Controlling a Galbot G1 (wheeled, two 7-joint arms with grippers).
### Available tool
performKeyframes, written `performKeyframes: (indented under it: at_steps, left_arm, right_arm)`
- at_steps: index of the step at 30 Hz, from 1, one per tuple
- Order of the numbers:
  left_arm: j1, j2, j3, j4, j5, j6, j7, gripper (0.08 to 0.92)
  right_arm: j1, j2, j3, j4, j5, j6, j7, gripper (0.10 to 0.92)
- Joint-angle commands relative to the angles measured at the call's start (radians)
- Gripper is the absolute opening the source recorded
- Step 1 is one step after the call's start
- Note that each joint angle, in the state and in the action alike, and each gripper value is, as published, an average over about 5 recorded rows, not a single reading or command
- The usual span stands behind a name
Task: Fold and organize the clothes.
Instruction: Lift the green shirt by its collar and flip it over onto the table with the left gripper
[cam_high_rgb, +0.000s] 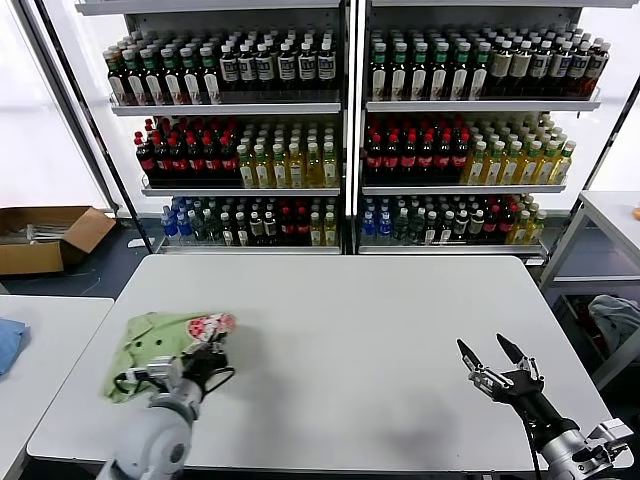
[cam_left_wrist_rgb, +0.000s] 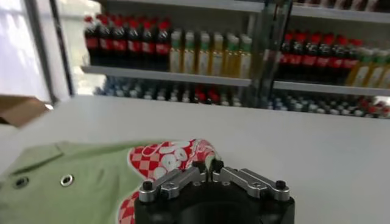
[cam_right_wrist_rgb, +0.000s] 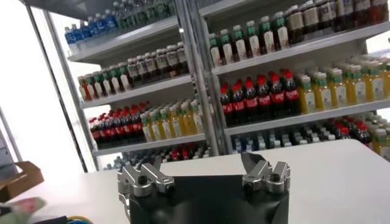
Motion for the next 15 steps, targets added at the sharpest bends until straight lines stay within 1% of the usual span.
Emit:
performKeyframes:
  at_steps: [1,3,6,10,15]
  left_arm:
    - [-0.171,-0.132,0.270,-0.029,-0.250,0.032,-0.219,0.101]
    - [-0.182,-0.140,0.278,-0.029,-0.290,0.034,-0.225,0.102]
    - [-0.183,-0.153,0.284,-0.038,-0.352,0.044,-0.222,0.135]
    - [-0.147,-0.141,0.253,-0.083,-0.407,0.073,-0.200,0.247]
    - [-0.080,-0.077,0.159,-0.167,-0.440,0.076,-0.178,0.385]
  right_arm:
    - [0.005,-0.009,-0.037,0.015,-0.028,-0.033,0.027,0.823]
    - [0.025,-0.016,-0.063,0.013,-0.031,-0.053,0.051,0.823]
    - [0.068,-0.027,-0.126,-0.002,-0.024,-0.077,0.096,0.823]
    - [0.140,-0.042,-0.230,-0.033,-0.004,-0.105,0.149,0.823]
    - [0.277,-0.037,-0.430,-0.107,-0.008,-0.134,0.193,0.823]
